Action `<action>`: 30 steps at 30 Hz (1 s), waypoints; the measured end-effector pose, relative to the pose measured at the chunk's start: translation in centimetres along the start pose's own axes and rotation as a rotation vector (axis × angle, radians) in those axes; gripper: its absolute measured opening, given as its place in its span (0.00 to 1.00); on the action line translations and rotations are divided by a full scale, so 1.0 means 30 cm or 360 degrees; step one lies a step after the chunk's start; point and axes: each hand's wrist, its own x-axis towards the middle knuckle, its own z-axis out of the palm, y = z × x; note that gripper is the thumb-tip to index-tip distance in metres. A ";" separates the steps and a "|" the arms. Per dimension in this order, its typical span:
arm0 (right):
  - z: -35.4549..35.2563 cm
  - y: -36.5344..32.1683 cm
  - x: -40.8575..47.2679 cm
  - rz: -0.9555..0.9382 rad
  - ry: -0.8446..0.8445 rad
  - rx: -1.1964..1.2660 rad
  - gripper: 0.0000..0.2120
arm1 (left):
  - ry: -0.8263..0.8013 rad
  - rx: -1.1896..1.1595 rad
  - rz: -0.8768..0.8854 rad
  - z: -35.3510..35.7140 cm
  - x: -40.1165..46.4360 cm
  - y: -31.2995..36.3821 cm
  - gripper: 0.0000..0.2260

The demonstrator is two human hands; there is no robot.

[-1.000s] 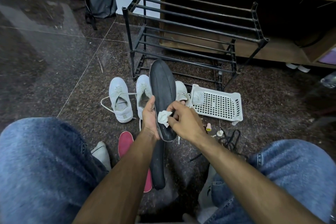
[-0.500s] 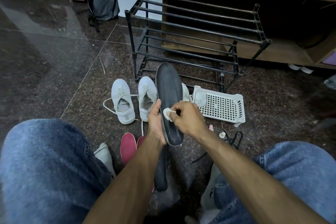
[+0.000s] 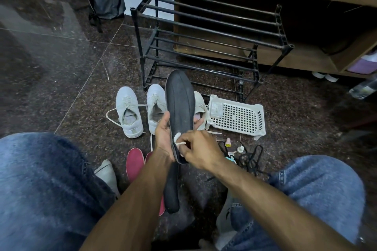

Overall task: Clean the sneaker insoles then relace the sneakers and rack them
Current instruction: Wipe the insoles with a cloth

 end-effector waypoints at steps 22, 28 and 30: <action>-0.078 0.011 0.124 0.0154 0.0073 -0.0286 0.09 | 0.0009 0.0033 -0.0002 -0.002 -0.003 -0.019 0.24; -0.119 0.015 0.082 0.0164 -0.0709 -0.0026 0.06 | 0.0024 0.0131 -0.0058 0.002 -0.002 -0.001 0.30; -0.168 0.016 0.087 0.0246 -0.0732 0.0193 0.05 | 0.0038 0.0160 -0.0054 0.005 0.005 0.004 0.29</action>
